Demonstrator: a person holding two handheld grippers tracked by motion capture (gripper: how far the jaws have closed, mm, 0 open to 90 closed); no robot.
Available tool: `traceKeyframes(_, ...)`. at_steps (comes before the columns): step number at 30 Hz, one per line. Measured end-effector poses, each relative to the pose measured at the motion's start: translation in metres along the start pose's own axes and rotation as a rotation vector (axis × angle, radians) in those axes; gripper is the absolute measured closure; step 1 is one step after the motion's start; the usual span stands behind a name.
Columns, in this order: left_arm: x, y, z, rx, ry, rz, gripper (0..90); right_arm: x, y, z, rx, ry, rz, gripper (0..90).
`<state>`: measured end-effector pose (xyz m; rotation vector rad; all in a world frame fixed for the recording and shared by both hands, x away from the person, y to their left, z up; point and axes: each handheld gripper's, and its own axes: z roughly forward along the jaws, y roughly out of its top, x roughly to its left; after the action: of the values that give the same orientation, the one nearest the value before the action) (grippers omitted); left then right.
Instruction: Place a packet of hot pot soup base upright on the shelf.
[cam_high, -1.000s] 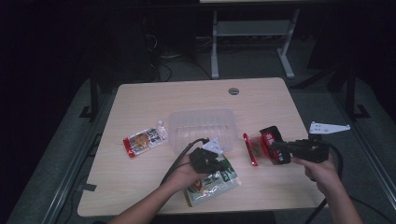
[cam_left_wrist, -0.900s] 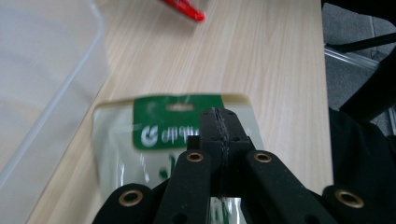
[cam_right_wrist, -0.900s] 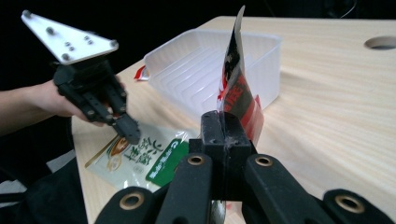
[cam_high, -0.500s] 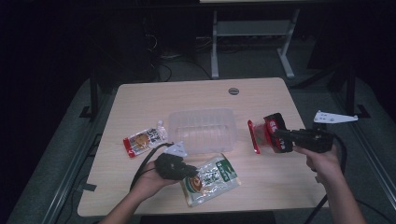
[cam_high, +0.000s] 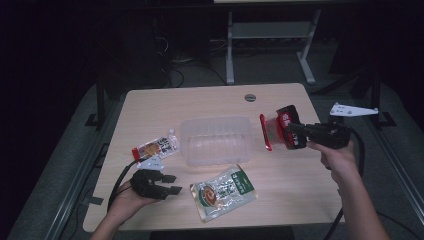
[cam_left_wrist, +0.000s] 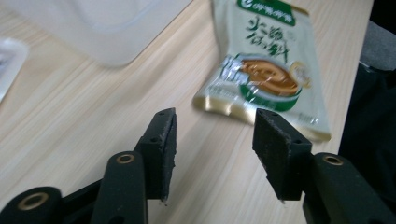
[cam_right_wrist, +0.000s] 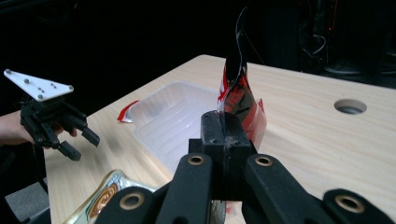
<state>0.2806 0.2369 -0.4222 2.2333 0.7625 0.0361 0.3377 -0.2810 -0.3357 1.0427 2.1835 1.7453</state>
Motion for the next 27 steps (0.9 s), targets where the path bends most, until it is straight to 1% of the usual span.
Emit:
traceKeyframes(3, 0.005, -0.005, -0.005, 0.004, 0.015, -0.016, 46.4, 0.001, 0.007, 0.005, -0.008, 0.007, -0.009, 90.0)
traceKeyframes(4, 0.007, -0.005, -0.005, 0.003, 0.021, -0.014, 45.3, 0.001, 0.008, 0.006, -0.01, 0.006, -0.006, 90.0)
traceKeyframes(8, 0.011, -0.005, -0.007, -0.008, 0.036, -0.006, 42.1, 0.003, 0.016, 0.014, -0.026, 0.019, -0.018, 90.0)
traceKeyframes(9, 0.012, -0.006, -0.007, -0.012, 0.038, -0.014, 41.5, 0.004, 0.017, 0.016, -0.026, 0.024, -0.015, 90.0)
traceKeyframes(10, 0.012, -0.007, -0.007, -0.012, 0.039, -0.013, 40.8, 0.005, 0.019, 0.019, -0.027, 0.025, -0.023, 90.0)
traceKeyframes(14, 0.016, -0.008, -0.008, -0.017, 0.047, -0.016, 40.1, 0.008, 0.026, 0.027, -0.034, 0.041, -0.032, 90.0)
traceKeyframes(16, 0.016, -0.008, -0.009, -0.023, 0.051, -0.025, 40.1, 0.011, 0.028, 0.033, -0.037, 0.054, -0.033, 90.0)
traceKeyframes(20, 0.018, -0.009, -0.009, -0.029, 0.05, -0.033, 40.1, 0.014, 0.031, 0.044, -0.029, 0.059, -0.036, 90.0)
traceKeyframes(25, 0.018, -0.009, -0.007, -0.02, 0.044, -0.019, 40.2, 0.014, 0.03, 0.057, -0.017, 0.058, -0.031, 90.0)
traceKeyframes(27, 0.017, -0.009, -0.006, -0.015, 0.039, -0.02, 40.1, 0.014, 0.028, 0.061, -0.008, 0.055, -0.023, 90.0)
